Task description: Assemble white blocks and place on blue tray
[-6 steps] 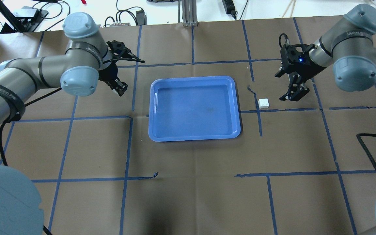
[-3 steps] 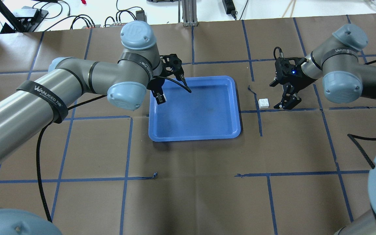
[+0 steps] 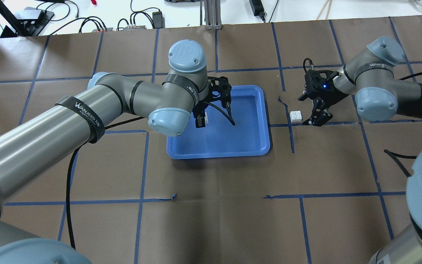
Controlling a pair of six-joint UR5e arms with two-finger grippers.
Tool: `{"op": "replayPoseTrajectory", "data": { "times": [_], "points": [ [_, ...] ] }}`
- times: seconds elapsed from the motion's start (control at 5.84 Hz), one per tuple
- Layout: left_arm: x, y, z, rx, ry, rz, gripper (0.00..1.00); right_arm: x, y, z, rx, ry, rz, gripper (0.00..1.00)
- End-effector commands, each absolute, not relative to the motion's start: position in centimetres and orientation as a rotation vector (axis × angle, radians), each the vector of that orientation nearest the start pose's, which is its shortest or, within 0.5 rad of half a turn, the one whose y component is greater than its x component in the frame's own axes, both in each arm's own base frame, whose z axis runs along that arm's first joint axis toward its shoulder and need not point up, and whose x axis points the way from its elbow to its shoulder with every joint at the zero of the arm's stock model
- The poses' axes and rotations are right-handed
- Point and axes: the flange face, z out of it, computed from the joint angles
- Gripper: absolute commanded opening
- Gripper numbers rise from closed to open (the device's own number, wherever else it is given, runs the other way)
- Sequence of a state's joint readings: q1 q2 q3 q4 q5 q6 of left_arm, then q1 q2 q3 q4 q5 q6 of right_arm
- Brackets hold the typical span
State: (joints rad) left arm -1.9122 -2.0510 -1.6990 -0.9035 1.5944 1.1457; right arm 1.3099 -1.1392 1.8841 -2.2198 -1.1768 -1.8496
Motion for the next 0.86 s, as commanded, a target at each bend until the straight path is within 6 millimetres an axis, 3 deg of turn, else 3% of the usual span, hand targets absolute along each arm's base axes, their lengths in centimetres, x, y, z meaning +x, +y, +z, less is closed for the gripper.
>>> {"op": "replayPoseTrajectory", "data": {
  "times": [0.0, 0.17, 0.34, 0.51, 0.68],
  "points": [
    [-34.6, -54.1, 20.2, 2.129, 2.251, -0.060, 0.05, 2.2, -58.2, 17.3, -1.992, 2.000, -0.412, 1.00],
    [-34.6, -54.1, 19.4, 2.132, 2.255, -0.043, 0.09, 2.2, -58.1, 17.0, -1.988, 1.998, -0.409, 0.99],
    [-34.6, -54.2, 19.1, 2.132, 2.257, -0.038, 0.10, 2.2, -58.2, 16.2, -1.977, 1.993, -0.397, 0.88],
    [-34.6, -54.2, 18.5, 2.134, 2.260, -0.025, 0.10, 2.2, -58.4, 16.5, -1.984, 1.996, -0.404, 0.70],
    [-34.6, -54.2, 18.4, 2.133, 2.262, -0.023, 0.15, 2.1, -58.7, 16.6, -2.012, 2.004, -0.431, 0.60]
  ]
}}
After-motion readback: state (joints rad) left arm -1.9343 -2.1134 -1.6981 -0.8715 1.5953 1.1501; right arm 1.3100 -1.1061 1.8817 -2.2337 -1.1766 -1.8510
